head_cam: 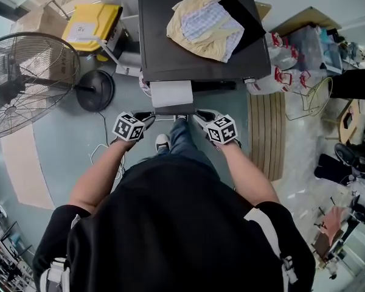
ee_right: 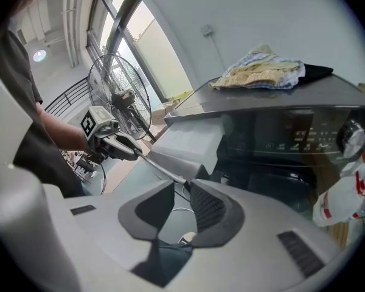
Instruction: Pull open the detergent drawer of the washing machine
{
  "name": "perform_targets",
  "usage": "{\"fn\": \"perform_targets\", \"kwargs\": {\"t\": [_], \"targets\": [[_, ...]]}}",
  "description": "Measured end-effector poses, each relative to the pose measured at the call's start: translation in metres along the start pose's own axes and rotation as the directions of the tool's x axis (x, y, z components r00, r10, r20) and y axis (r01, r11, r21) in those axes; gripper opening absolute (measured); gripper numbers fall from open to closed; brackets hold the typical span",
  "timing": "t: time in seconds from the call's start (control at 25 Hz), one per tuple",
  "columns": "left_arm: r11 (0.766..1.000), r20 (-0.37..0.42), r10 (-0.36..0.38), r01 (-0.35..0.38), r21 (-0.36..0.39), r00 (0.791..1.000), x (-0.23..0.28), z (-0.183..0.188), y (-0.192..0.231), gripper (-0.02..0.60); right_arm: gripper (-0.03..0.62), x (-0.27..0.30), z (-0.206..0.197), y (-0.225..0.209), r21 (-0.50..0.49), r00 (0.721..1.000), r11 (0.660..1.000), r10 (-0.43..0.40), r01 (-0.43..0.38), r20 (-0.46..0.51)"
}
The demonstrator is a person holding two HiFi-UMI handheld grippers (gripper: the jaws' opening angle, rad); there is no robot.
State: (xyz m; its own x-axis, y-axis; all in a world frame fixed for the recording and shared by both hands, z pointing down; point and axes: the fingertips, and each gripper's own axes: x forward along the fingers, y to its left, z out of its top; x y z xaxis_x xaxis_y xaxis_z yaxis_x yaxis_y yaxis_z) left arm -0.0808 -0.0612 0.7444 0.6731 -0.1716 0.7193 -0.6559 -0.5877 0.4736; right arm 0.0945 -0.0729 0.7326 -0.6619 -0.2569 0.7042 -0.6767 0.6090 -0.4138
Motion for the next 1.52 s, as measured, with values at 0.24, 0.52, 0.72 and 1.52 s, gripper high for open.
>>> {"fn": "perform_targets", "kwargs": {"t": [0.24, 0.52, 0.72, 1.52], "targets": [[1.0, -0.013, -0.009, 0.009, 0.004, 1.0, -0.002, -0.01, -0.009, 0.097, 0.081, -0.004, -0.011, 0.008, 0.005, 1.0, 1.0, 0.006, -0.006, -0.004], [1.0, -0.032, -0.023, 0.024, 0.018, 0.999, -0.002, -0.021, -0.019, 0.097, 0.081, -0.009, -0.023, 0.014, 0.016, 1.0, 1.0, 0.008, -0.008, -0.002], [1.0, -0.039, -0.024, 0.025, 0.016, 0.999, -0.003, -0.028, -0.024, 0.097, 0.081, -0.011, -0.031, 0.02, 0.022, 1.0, 1.0, 0.013, -0.013, -0.006], [0.999, -0.054, -0.029, 0.03, 0.026, 0.998, -0.003, -0.046, -0.034, 0.097, 0.087, -0.013, -0.051, 0.031, 0.052, 1.0, 0.999, 0.0, 0.0, 0.0]]}}
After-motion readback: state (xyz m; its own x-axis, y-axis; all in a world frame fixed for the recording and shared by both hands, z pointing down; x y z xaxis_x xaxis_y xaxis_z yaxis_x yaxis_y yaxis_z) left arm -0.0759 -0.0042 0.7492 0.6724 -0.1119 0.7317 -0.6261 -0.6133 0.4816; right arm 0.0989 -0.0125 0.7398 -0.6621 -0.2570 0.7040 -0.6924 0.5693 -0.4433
